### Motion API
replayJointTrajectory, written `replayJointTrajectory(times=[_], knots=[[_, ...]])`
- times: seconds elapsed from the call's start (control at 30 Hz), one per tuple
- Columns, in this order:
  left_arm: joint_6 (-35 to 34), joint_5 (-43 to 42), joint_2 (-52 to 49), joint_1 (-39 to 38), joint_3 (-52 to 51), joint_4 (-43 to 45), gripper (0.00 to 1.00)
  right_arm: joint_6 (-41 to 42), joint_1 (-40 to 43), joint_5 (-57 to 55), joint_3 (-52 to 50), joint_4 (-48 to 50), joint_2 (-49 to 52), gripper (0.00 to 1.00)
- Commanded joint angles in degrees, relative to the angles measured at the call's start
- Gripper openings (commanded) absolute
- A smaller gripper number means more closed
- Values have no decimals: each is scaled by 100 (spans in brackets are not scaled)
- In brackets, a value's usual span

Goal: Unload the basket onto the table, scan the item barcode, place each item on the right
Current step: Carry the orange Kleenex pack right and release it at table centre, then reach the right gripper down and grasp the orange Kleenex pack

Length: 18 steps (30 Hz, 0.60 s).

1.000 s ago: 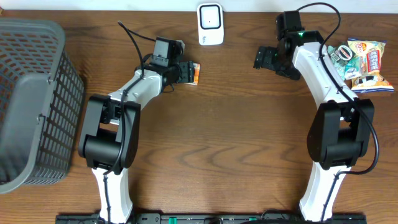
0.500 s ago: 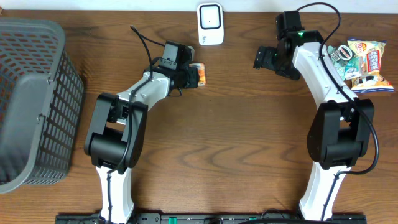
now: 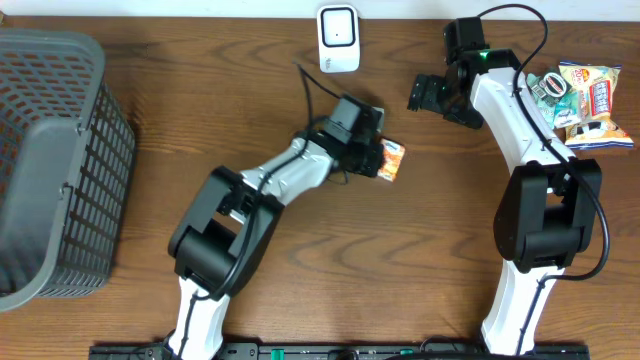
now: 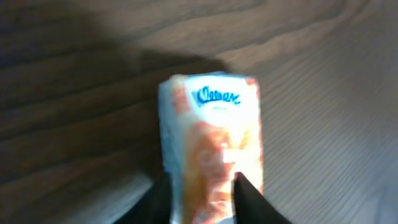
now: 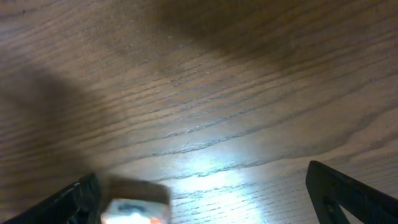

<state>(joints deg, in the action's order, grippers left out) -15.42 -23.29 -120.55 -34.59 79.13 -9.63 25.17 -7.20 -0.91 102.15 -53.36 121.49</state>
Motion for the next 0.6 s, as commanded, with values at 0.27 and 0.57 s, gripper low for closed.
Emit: replayJointTrajectory(times=[0.27,0.57], knots=[[-245,1416,1412,470,199,-708,81,-57,-7,-66,-7,-20,72,99],[-243,2430,2090,1423,199,-2682,86,-57,-7,-66,-7,-20,72,99]])
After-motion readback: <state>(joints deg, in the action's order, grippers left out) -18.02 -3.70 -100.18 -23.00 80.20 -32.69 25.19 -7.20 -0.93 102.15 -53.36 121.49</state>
